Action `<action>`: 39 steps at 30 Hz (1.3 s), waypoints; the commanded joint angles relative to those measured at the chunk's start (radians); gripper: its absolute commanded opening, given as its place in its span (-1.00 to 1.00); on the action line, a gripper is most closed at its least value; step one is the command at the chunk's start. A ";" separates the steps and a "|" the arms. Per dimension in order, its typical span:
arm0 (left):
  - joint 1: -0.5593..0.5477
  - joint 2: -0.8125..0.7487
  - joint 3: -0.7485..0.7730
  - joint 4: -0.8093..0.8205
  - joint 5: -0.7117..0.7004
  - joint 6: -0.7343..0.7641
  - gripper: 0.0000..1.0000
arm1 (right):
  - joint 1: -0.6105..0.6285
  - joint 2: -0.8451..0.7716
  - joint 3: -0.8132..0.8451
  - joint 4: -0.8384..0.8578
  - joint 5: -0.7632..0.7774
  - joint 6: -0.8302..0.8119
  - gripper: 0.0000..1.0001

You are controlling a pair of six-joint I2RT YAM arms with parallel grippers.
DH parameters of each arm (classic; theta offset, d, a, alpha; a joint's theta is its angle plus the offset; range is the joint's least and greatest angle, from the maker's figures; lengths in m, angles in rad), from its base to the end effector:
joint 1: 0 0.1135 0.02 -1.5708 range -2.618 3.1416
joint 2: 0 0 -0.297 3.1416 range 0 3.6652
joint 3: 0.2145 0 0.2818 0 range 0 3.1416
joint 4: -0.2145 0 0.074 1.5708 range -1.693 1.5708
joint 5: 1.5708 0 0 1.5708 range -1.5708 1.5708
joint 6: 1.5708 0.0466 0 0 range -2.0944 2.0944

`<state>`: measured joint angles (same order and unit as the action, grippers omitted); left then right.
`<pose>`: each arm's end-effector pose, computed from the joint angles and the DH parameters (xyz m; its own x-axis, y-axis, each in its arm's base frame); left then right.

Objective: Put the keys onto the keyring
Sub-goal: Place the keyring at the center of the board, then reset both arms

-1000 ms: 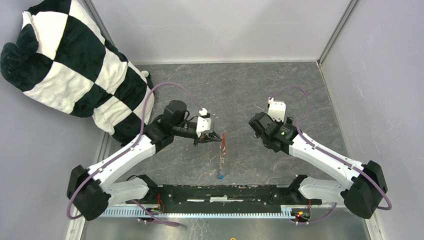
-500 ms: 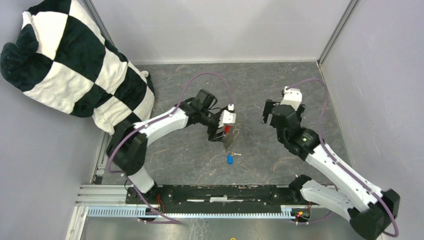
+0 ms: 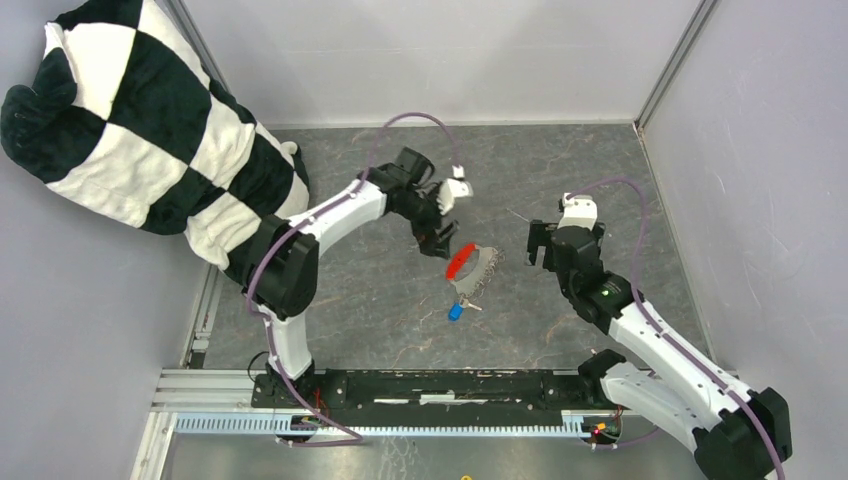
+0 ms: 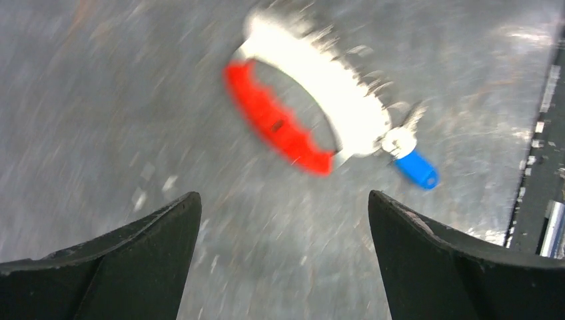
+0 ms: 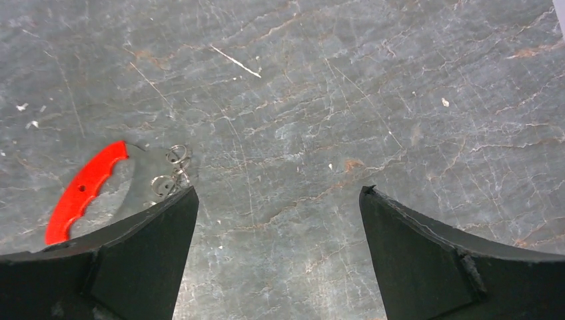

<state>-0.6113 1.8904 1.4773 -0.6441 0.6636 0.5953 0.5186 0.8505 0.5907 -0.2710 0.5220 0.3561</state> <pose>0.3471 -0.2783 0.2434 -0.1980 0.6782 -0.7076 0.9795 0.1100 -0.1687 0.1889 0.0811 0.2661 -0.4317 0.1016 -0.8963 0.1006 0.9929 0.0641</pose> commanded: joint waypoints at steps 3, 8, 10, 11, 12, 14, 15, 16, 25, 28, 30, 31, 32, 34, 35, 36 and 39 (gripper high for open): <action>0.270 -0.137 -0.086 0.025 -0.144 -0.242 1.00 | -0.006 0.058 -0.037 0.103 0.199 -0.023 0.96; 0.524 -0.361 -0.400 0.349 -0.177 -0.305 1.00 | -0.007 0.093 -0.246 0.493 0.457 -0.225 0.96; 0.565 -0.421 -0.540 0.503 -0.216 -0.316 1.00 | -0.007 0.151 -0.291 0.594 0.563 -0.247 0.96; 0.582 -0.446 -0.608 0.593 -0.228 -0.320 1.00 | -0.007 0.180 -0.308 0.642 0.603 -0.284 0.96; 0.597 -0.473 -0.681 0.685 -0.238 -0.328 1.00 | -0.007 0.213 -0.324 0.692 0.643 -0.323 0.96; 0.610 -0.518 -0.840 0.903 -0.277 -0.374 1.00 | -0.010 0.241 -0.374 0.839 0.676 -0.411 0.96; 0.634 -0.536 -0.904 1.006 -0.290 -0.406 1.00 | -0.013 0.239 -0.414 0.941 0.676 -0.458 0.96; 0.644 -0.549 -0.952 1.099 -0.284 -0.425 1.00 | -0.021 0.228 -0.456 1.040 0.670 -0.506 0.96; 0.652 -0.448 -1.303 1.876 -0.319 -0.522 1.00 | -0.267 0.238 -0.654 1.424 0.450 -0.494 0.96; 0.651 -0.449 -1.297 1.846 -0.396 -0.539 1.00 | -0.282 0.285 -0.666 1.447 0.296 -0.455 0.96; 0.652 -0.379 -1.302 1.909 -0.437 -0.548 1.00 | -0.282 0.331 -0.674 1.488 0.202 -0.486 0.96; 0.655 -0.333 -1.311 2.011 -0.448 -0.581 1.00 | -0.280 0.372 -0.691 1.579 0.187 -0.513 0.96; 0.656 -0.343 -1.291 1.962 -0.449 -0.572 1.00 | -0.282 0.398 -0.691 1.599 0.172 -0.511 0.96; 0.656 -0.368 -1.267 1.856 -0.437 -0.563 1.00 | -0.287 0.485 -0.679 1.670 0.103 -0.546 0.96; 0.656 -0.345 -1.280 1.923 -0.441 -0.575 1.00 | -0.299 0.527 -0.668 1.679 0.044 -0.553 0.96; 0.656 -0.352 -1.278 1.916 -0.442 -0.569 1.00 | -0.339 0.539 -0.668 1.688 -0.011 -0.538 0.96; 0.656 -0.354 -1.279 1.914 -0.440 -0.571 1.00 | -0.387 0.521 -0.659 1.634 -0.093 -0.503 0.96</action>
<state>0.0399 1.5307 0.1864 1.1660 0.2501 0.0719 0.1806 1.3746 0.0090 1.2690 0.6022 -0.1585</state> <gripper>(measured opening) 0.996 0.979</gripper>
